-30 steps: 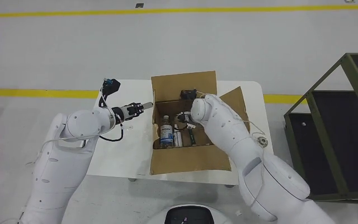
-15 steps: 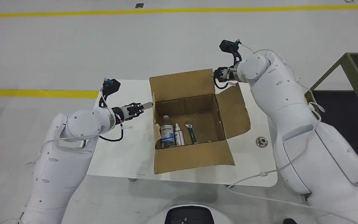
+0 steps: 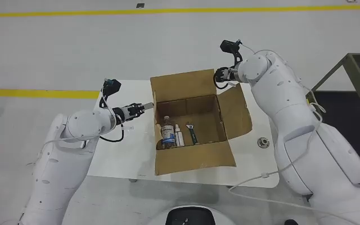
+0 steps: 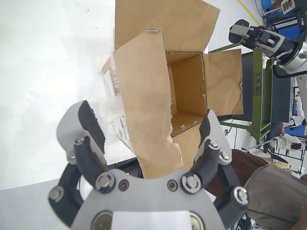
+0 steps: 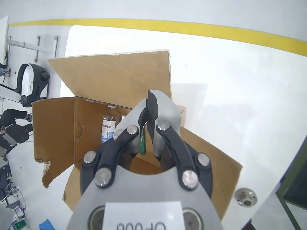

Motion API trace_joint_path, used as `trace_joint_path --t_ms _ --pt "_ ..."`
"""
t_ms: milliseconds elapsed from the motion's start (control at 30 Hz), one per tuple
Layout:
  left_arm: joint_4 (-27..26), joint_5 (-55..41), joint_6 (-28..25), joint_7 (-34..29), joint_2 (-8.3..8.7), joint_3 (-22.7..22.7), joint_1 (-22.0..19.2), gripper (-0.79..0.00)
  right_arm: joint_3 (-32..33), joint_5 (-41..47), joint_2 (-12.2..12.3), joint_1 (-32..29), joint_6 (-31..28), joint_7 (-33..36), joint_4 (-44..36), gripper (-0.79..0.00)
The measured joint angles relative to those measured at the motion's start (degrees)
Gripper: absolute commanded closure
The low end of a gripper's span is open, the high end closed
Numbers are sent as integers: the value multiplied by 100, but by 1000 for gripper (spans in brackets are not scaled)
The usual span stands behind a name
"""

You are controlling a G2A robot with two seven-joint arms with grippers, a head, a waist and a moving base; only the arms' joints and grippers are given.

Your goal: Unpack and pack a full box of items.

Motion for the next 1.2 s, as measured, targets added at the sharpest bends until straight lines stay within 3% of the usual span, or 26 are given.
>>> trace_joint_path --t_ms 33,67,167,200,533,633,1000,1133,1200 --pt "0 0 0 0 0 0 0 -785 0 0 0 0 0 0 0 -185" --pt "0 0 0 0 0 0 0 -785 0 0 0 0 0 0 0 -206" --pt "0 0 0 0 0 0 0 -785 0 0 0 0 0 0 0 -117" --pt "0 0 0 0 0 0 0 -785 0 0 0 0 0 0 0 0" --pt "-2 -11 -12 23 -1 -5 16 -785 1 -91 65 -245 11 -414 -590 0" --pt "-49 -59 -85 299 0 -56 126 -785 37 -87 114 -311 -11 -569 -794 0" --pt "-164 -11 -75 768 14 -184 234 -785 276 -362 495 -725 -700 -2421 -1759 0" --pt "-164 -11 -75 767 14 -183 233 -785 382 -616 679 -893 -452 -2561 -2308 0" --pt "-164 -11 -75 767 14 -183 233 -785 362 -963 772 -970 -24 -2348 -2747 0"
